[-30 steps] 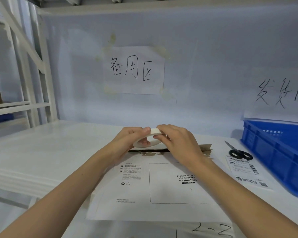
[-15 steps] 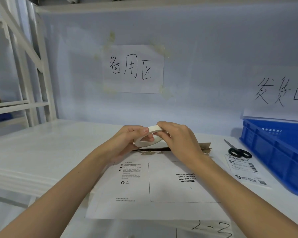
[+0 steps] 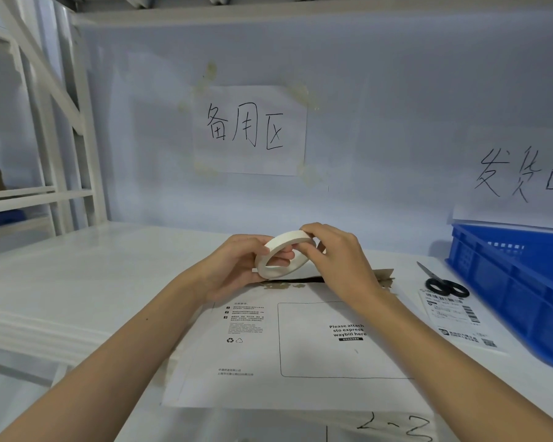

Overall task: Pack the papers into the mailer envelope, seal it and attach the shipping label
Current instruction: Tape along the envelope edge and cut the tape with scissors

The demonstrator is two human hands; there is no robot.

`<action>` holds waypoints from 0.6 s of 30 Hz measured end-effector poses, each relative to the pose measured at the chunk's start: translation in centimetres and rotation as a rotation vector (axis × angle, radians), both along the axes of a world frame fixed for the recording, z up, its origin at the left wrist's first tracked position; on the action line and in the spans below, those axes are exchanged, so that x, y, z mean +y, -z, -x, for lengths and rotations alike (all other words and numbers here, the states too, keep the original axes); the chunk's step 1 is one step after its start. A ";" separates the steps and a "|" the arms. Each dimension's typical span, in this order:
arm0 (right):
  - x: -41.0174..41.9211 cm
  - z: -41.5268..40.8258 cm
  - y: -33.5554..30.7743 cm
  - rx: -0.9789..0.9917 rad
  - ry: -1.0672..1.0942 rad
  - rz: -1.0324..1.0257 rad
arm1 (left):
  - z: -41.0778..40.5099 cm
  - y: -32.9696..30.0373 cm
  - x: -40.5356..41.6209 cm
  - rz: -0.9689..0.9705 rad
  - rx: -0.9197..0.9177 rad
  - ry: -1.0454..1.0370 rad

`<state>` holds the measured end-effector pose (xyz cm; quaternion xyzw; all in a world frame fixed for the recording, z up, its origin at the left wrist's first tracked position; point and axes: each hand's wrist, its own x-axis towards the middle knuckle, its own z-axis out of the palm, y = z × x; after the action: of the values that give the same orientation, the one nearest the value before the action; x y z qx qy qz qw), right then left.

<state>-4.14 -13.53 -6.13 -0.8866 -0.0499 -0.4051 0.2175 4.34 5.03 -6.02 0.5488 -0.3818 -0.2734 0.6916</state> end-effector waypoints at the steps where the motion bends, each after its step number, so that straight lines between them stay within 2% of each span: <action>1: 0.0 -0.1 0.0 0.015 -0.004 -0.031 | 0.1 0.0 0.0 0.002 0.000 -0.001; 9: -0.5 -0.1 0.3 0.174 -0.002 -0.188 | -0.1 0.0 -0.1 0.012 0.028 -0.013; 14: -0.2 0.1 0.3 0.163 -0.003 -0.204 | -0.2 0.1 -0.1 -0.014 0.017 -0.029; 18: 0.3 0.4 0.1 0.078 -0.002 -0.161 | -0.7 0.1 0.0 -0.005 -0.030 -0.106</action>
<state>-4.58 -13.20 -6.26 -0.8813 -0.0094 -0.3726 0.2904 5.08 5.05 -6.14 0.5741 -0.3617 -0.2291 0.6979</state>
